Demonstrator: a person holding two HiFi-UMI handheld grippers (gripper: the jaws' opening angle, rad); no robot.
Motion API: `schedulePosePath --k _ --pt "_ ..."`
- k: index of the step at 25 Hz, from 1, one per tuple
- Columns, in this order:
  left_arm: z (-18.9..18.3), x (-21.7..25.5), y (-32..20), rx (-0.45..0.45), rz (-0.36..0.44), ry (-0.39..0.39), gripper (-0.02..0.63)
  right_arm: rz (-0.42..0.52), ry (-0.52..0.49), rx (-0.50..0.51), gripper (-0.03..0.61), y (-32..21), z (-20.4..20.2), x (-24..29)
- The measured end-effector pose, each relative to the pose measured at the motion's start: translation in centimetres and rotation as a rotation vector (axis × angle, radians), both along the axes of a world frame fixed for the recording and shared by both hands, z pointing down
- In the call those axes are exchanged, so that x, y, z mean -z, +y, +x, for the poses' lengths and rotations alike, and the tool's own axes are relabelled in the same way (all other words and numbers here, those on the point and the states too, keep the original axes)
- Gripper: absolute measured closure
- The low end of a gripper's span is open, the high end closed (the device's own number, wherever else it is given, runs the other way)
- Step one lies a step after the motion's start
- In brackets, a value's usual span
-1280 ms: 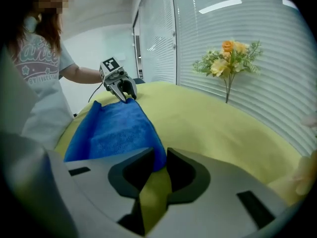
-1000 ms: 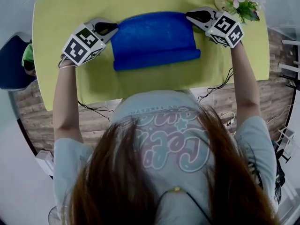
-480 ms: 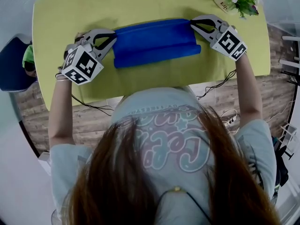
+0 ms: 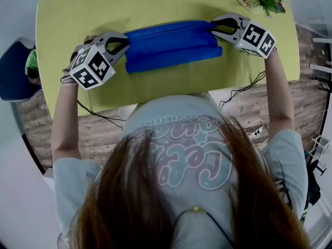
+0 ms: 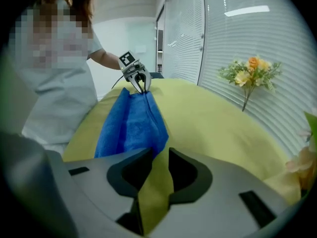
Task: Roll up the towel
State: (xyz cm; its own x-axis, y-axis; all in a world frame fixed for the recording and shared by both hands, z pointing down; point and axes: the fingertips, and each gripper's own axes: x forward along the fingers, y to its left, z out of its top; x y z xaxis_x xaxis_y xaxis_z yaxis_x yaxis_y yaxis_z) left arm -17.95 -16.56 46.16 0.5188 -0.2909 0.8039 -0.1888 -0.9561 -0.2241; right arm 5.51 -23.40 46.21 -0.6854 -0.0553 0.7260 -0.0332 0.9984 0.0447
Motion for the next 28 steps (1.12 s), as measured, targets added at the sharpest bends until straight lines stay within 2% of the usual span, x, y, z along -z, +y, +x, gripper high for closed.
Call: schedulePosePath --k 3,8,12,15,17,19,21,24,27,28 --pt "-0.1 0.1 0.0 0.022 -0.003 0.012 0.586 -0.026 -0.033 -0.036 0.461 -0.4 0.7 0.7" --pt "0.0 0.1 -0.2 0.022 0.013 0.0 0.586 -0.055 -0.153 -0.112 0.456 -1.3 0.9 3.1" --pt "-0.1 0.1 -0.2 0.031 0.019 0.003 0.586 -0.125 -0.21 -0.134 0.366 -0.2 -0.2 2.7" --pt "0.0 0.1 -0.2 0.031 0.022 0.005 0.586 -0.131 -0.217 -0.165 0.366 0.0 -0.6 1.9" --pt "0.0 0.1 -0.3 0.033 0.024 0.007 0.586 -0.102 -0.224 -0.191 0.405 -0.3 -1.2 1.7" --pt "0.0 0.1 -0.3 0.035 0.027 0.008 0.587 -0.015 -0.183 -0.194 0.531 -0.8 -1.1 1.3" --pt "0.0 0.1 -0.2 0.036 0.031 0.007 0.586 0.054 -0.136 -0.192 0.535 -1.4 -0.4 1.1" --pt "-0.1 0.0 -0.2 0.037 0.038 0.004 0.586 0.089 -0.113 -0.192 0.545 -1.8 0.5 1.2" --pt "0.0 0.2 -0.2 0.044 0.045 0.012 0.587 0.157 -0.015 -0.149 0.574 -1.3 1.9 0.2" --pt "0.0 0.3 -0.2 0.045 0.048 0.012 0.586 0.156 -0.01 -0.156 0.572 -1.3 2.4 0.0"
